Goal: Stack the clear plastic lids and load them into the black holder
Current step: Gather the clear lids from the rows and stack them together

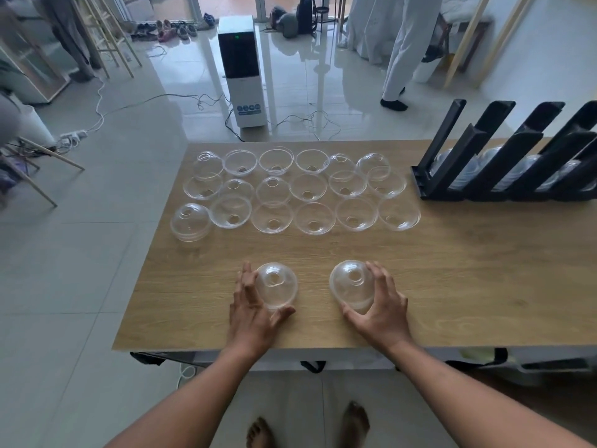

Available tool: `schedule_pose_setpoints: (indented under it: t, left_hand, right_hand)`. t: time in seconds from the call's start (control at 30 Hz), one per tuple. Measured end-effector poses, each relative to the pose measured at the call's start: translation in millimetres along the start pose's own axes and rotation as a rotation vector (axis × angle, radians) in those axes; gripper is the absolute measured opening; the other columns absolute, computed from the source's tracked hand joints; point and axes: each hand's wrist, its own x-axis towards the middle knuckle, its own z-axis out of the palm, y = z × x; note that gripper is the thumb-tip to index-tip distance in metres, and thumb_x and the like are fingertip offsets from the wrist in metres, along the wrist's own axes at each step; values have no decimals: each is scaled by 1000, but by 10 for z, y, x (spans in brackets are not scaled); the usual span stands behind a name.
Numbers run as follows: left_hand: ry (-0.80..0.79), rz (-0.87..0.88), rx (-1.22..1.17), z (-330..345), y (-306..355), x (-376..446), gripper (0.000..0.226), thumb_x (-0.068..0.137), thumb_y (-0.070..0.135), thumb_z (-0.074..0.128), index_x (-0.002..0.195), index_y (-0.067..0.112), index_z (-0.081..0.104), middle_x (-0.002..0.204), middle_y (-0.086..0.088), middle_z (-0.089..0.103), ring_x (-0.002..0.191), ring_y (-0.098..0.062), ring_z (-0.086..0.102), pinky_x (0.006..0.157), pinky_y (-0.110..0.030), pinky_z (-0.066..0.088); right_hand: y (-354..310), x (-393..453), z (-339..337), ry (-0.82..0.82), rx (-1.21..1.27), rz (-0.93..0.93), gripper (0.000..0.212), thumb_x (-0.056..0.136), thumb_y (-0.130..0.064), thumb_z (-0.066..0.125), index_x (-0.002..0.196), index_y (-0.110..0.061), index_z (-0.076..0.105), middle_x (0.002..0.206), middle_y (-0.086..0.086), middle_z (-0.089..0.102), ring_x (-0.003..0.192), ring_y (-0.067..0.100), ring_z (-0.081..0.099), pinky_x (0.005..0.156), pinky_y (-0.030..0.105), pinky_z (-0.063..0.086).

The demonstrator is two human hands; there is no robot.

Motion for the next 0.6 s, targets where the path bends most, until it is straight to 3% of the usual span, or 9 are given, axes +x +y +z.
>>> schedule_pose_setpoints:
  t: [0.07, 0.2, 0.4, 0.6]
  left_hand:
    - [5, 14, 4, -14, 13, -10, 135, 62, 68, 82, 150, 37, -16, 166, -11, 16, 150, -35, 25, 113, -61, 33]
    - [75, 98, 70, -70, 49, 50, 129, 64, 81, 70, 156, 18, 6, 168, -7, 6, 148, -30, 24, 117, -47, 33]
    - [34, 78, 45, -90, 131, 141, 100, 82, 66, 66, 159, 20, 20, 161, 1, 30, 142, -20, 26, 113, -46, 39]
    - [-23, 71, -21, -74, 89, 120, 102, 83, 70, 56, 161, 18, 16, 165, 0, 24, 150, -21, 21, 117, -45, 31]
  right_hand:
    - [-23, 13, -6, 6, -22, 11, 107, 71, -72, 73, 157, -33, 22, 164, -1, 32, 146, 18, 38, 105, 50, 34]
    - [-43, 54, -1, 19, -85, 1, 102, 75, -86, 55, 158, -37, 22, 164, -2, 34, 145, 17, 38, 106, 48, 33]
    - [-2, 74, 54, -25, -105, -22, 97, 81, -82, 47, 161, -30, 27, 162, -2, 40, 143, 18, 42, 105, 40, 28]
    - [21, 88, 95, -54, -110, -15, 95, 87, -73, 58, 163, -28, 21, 164, 0, 35, 147, 21, 37, 108, 39, 23]
